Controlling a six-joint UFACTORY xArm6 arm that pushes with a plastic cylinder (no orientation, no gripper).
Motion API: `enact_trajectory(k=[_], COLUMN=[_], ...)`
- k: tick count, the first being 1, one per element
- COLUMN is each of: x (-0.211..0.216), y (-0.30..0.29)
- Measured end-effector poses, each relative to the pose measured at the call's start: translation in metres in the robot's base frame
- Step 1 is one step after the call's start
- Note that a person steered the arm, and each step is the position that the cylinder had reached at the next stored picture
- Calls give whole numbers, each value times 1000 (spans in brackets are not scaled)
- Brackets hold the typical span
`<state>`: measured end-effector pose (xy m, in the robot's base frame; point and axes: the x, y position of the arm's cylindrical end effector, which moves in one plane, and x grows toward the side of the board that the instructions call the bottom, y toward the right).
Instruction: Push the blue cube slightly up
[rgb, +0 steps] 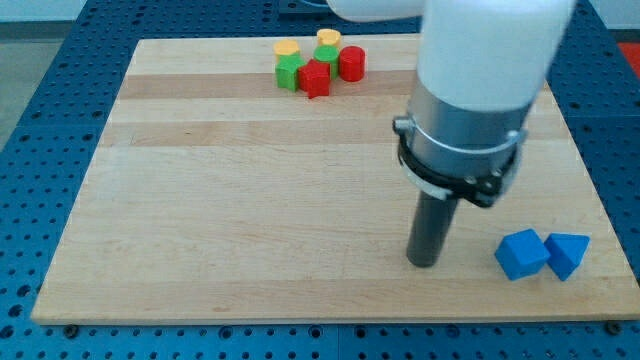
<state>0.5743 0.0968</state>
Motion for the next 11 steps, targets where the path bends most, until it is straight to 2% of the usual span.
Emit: enact_trajectory(k=[2,4,9,11], x=[36,36,21,-2], y=[46,77,81,81])
